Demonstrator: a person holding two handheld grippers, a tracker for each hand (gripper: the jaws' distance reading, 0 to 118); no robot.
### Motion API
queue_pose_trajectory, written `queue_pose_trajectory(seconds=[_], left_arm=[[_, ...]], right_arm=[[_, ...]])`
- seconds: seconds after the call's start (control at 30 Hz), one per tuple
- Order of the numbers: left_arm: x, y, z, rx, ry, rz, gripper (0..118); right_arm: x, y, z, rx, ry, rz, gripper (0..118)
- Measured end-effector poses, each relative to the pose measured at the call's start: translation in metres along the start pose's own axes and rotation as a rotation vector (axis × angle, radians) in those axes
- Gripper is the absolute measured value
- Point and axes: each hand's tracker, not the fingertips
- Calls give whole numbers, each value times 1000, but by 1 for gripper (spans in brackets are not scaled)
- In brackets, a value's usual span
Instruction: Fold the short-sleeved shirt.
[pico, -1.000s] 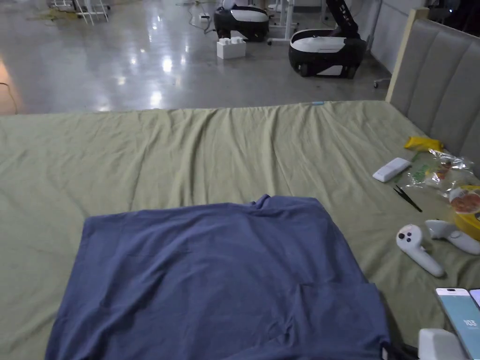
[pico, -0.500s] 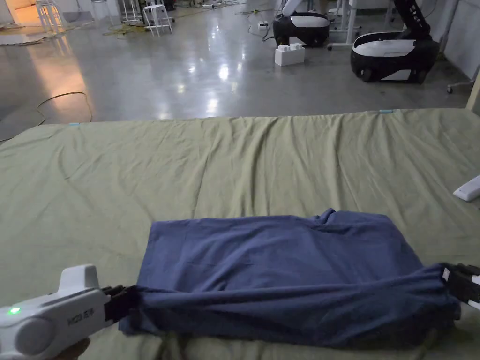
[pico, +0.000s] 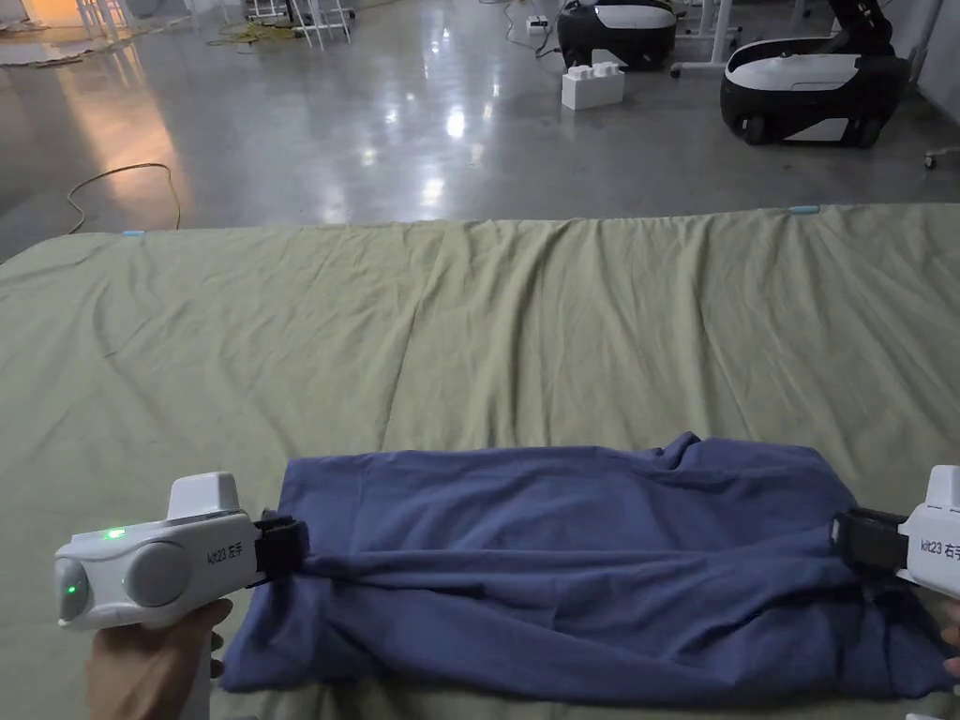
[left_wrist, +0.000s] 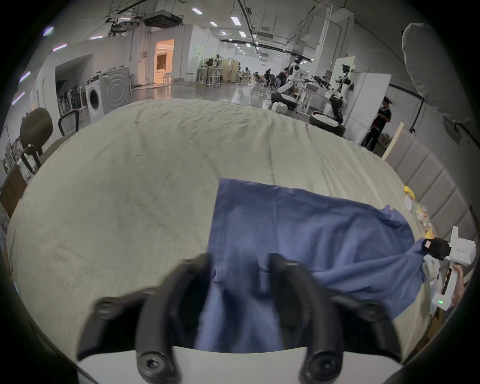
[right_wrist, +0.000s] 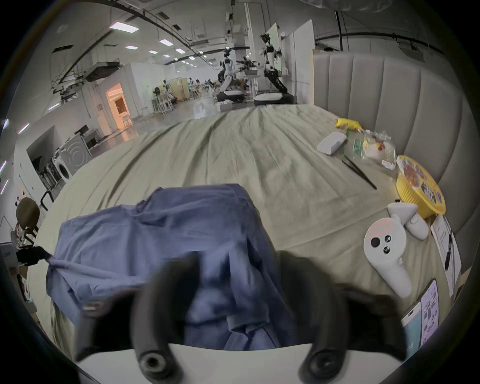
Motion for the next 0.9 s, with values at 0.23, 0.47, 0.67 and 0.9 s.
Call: queue_pose_trajectory(seconds=[0.23, 0.47, 0.67, 0.9], left_arm=[[-1, -15, 78, 209, -34, -161, 74], [16, -41, 245, 546, -98, -291, 74], [38, -87, 343, 732, -106, -301, 64], [56, -134, 382, 715, -137, -323, 2]], right_arm=[[11, -7, 59, 168, 44, 40, 82], [-11, -29, 191, 427, 126, 139, 80], [-34, -70, 290, 577, 224, 139, 33], [-57, -123, 334, 592, 217, 161, 0]])
